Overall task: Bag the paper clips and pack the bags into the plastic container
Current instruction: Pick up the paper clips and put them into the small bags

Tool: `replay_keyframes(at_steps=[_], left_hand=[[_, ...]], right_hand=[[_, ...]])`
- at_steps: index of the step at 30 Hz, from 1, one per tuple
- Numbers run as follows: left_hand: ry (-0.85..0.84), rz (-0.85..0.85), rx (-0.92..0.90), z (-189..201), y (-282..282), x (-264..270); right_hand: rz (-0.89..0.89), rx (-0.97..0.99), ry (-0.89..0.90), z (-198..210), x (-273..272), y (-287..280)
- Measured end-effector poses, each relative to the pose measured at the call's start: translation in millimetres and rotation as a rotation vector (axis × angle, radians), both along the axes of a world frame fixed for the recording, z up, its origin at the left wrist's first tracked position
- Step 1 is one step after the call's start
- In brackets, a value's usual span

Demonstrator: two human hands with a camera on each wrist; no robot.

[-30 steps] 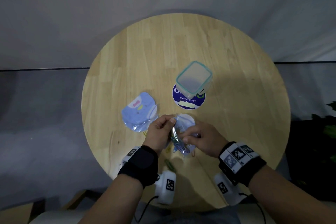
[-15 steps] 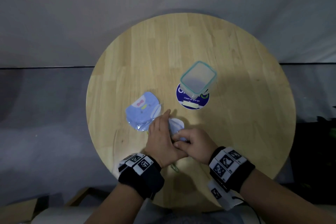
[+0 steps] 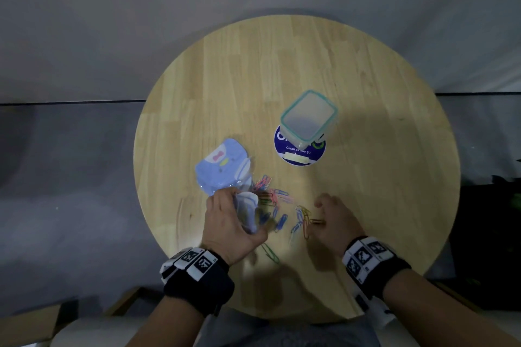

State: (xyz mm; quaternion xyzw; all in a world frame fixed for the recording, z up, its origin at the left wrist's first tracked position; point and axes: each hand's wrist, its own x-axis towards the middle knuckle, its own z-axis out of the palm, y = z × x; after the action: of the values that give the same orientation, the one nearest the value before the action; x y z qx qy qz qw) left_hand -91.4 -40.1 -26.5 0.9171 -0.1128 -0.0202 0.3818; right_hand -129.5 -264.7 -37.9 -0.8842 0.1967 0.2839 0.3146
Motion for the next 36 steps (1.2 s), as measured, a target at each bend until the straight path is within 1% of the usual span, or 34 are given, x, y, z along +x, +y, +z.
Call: replay_keyframes(at_steps=[1, 2, 5, 9, 11, 13, 16, 18, 23, 27, 29, 31, 36], left_hand=[[-0.011, 0.016, 0.012, 2, 3, 0], [0.01, 0.037, 0.038, 1, 7, 1], [0.092, 0.096, 0.097, -6, 17, 0], [0.072, 0.032, 0.096, -3, 9, -2], [0.105, 0.047, 0.124, -8, 8, -2], [0.168, 0.063, 0.176, -20, 11, -1], [0.22, 0.035, 0.252, -33, 16, 1], [0.214, 0.025, 0.274, -35, 19, 2], [0.17, 0.03, 0.242, -27, 16, 1], [0.151, 0.008, 0.233, -25, 4, -1], [0.154, -0.003, 0.262, -25, -3, 0], [0.149, -0.013, 0.296, -26, -9, 1], [0.141, -0.029, 0.344, -25, -22, 5]], right_hand=[[0.027, -0.005, 0.039, -1, -4, 2], [0.035, -0.002, 0.034, -2, -6, 6], [0.045, -0.017, -0.079, -7, 1, 23], [0.056, -0.033, -0.149, -14, 28, 39], [0.089, -0.047, -0.183, -16, 41, 43], [0.166, -0.056, -0.182, -15, 51, 48], [0.363, -0.176, -0.132, -15, 57, 57], [0.406, -0.232, -0.123, -16, 56, 60], [0.385, -0.219, -0.177, -18, 50, 54], [0.349, -0.195, -0.163, -14, 52, 56], [0.314, -0.17, -0.138, -11, 55, 56], [0.239, -0.117, -0.12, -8, 58, 53], [-0.095, 0.043, -0.132, 8, 61, 32]])
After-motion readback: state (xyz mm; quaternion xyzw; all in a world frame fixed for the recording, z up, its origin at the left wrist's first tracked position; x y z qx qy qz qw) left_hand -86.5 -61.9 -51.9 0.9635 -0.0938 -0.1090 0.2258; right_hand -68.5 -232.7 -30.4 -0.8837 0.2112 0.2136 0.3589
